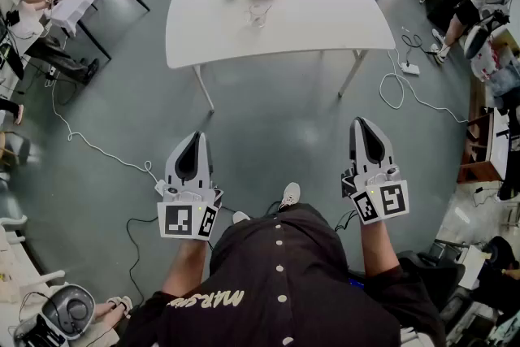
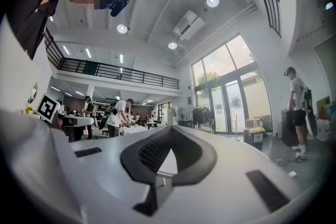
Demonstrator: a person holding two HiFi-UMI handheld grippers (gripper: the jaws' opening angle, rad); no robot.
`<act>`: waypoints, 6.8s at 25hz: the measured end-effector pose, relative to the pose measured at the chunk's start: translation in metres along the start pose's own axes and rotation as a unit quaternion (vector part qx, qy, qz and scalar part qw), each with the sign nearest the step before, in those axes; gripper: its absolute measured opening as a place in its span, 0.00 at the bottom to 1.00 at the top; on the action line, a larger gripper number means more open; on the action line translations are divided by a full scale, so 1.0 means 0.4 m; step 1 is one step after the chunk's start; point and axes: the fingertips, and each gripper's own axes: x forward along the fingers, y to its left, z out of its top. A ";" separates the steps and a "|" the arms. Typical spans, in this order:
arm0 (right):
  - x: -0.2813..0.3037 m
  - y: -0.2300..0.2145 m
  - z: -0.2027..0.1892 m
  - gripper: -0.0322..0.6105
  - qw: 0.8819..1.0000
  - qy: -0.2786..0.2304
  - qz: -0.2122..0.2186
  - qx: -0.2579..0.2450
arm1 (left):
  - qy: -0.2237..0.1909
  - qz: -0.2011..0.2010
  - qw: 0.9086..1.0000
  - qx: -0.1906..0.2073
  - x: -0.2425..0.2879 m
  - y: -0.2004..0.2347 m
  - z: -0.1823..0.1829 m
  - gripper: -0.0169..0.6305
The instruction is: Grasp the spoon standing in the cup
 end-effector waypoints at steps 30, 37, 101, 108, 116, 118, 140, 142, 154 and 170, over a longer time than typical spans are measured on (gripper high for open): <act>0.000 0.005 0.000 0.16 1.000 -0.009 0.027 0.005 | 0.009 0.001 1.000 -0.001 0.012 -0.020 -0.011 0.04; 0.014 0.003 -0.007 0.27 0.999 -0.002 0.036 0.010 | 0.009 0.001 1.000 -0.001 0.023 -0.026 -0.012 0.04; 0.570 -0.168 -0.066 0.38 0.996 0.015 0.085 -0.014 | 0.005 0.039 0.999 -0.010 0.516 0.149 -0.041 0.04; 0.663 -0.148 -0.074 0.37 0.997 0.006 0.077 -0.015 | -0.001 0.034 0.999 -0.003 0.572 0.236 -0.029 0.04; 0.723 -0.113 -0.086 0.37 0.998 0.001 0.060 -0.010 | 0.001 0.014 1.000 0.007 0.612 0.310 -0.018 0.04; 0.732 -0.106 -0.095 0.37 0.998 0.006 0.060 -0.012 | 0.004 0.011 1.000 0.010 0.619 0.326 -0.019 0.04; 0.920 -0.204 -0.123 0.35 0.998 0.016 0.059 -0.004 | 0.014 0.011 1.000 -0.003 0.825 0.375 -0.057 0.04; 0.943 -0.228 -0.126 0.35 0.998 0.018 0.056 -0.003 | 0.013 0.012 1.000 -0.006 0.856 0.375 -0.061 0.04; 1.113 -0.339 -0.119 0.35 0.998 0.009 0.064 -0.001 | 0.006 0.022 1.000 0.003 1.042 0.404 -0.043 0.04; 1.293 -0.368 -0.178 0.34 0.994 0.033 0.107 0.017 | 0.032 0.070 0.997 -0.004 1.139 0.464 -0.084 0.04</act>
